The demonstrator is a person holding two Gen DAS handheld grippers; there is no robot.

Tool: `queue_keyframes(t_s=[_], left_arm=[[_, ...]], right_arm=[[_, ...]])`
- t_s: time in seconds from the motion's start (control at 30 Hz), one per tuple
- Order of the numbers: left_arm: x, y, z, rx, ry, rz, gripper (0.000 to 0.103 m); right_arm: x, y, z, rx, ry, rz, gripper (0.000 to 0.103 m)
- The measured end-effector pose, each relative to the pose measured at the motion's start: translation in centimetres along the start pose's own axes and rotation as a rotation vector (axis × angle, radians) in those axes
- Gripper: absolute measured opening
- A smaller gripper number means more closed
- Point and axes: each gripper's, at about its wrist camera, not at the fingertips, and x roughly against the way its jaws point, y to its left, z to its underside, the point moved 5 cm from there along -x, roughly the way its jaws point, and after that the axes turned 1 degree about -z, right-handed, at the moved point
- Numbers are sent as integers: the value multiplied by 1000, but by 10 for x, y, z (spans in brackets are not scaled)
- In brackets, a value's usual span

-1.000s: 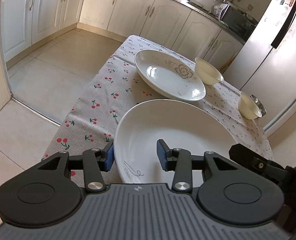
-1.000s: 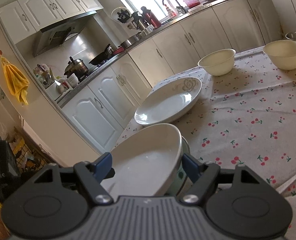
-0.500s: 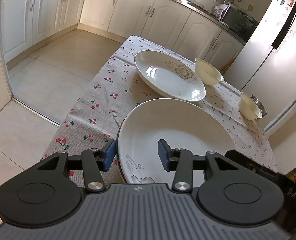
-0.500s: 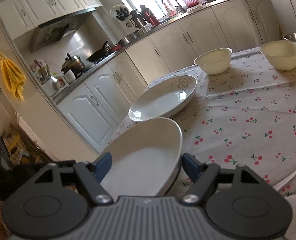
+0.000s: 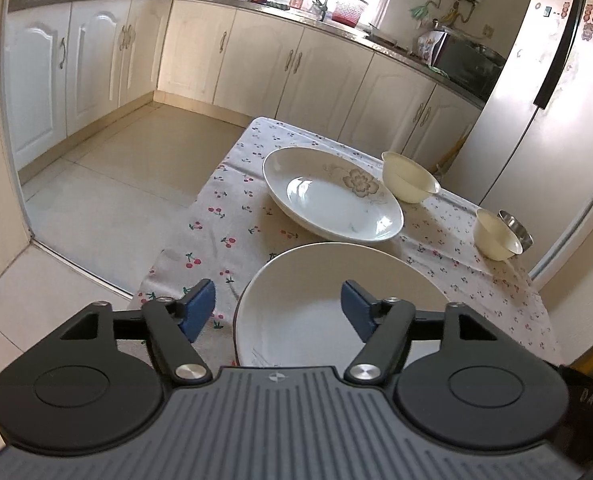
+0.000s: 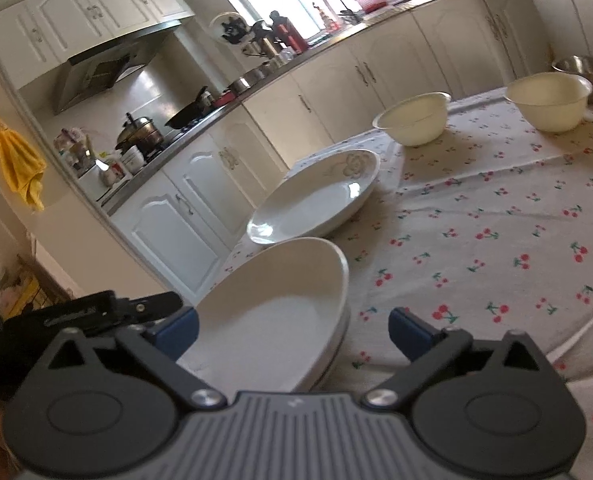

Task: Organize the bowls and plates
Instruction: 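Lower the white plate onto the green plate and open the left tool, then grasp the rim of the flower-print white plate with the left tool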

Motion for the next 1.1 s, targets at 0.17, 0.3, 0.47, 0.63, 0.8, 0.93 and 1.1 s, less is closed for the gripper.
queue_keyframes(t_s=[0.17, 0.3, 0.47, 0.63, 0.8, 0.93, 1.1], left_arm=[[-1, -5, 1, -4, 4, 5, 101], [-4, -9, 0, -20, 17, -6, 103], [-9, -12, -9, -34, 25, -38, 103], [-19, -15, -23, -30, 18, -55, 103], [-33, -16, -38, -14, 10, -63, 103], [-48, -11, -51, 13, 17, -79, 103], [-70, -5, -66, 41, 36, -93, 103]], right_arm=[[6, -14, -6, -60, -17, 10, 102], [11, -23, -11, -84, -30, 26, 102], [16, -35, -23, -102, -55, 27, 102], [13, -48, -41, -120, -71, 30, 102], [1, -58, -62, -130, -78, 14, 102], [-13, -61, -76, -140, -72, -23, 102], [-37, -61, -93, -156, -59, -75, 102]])
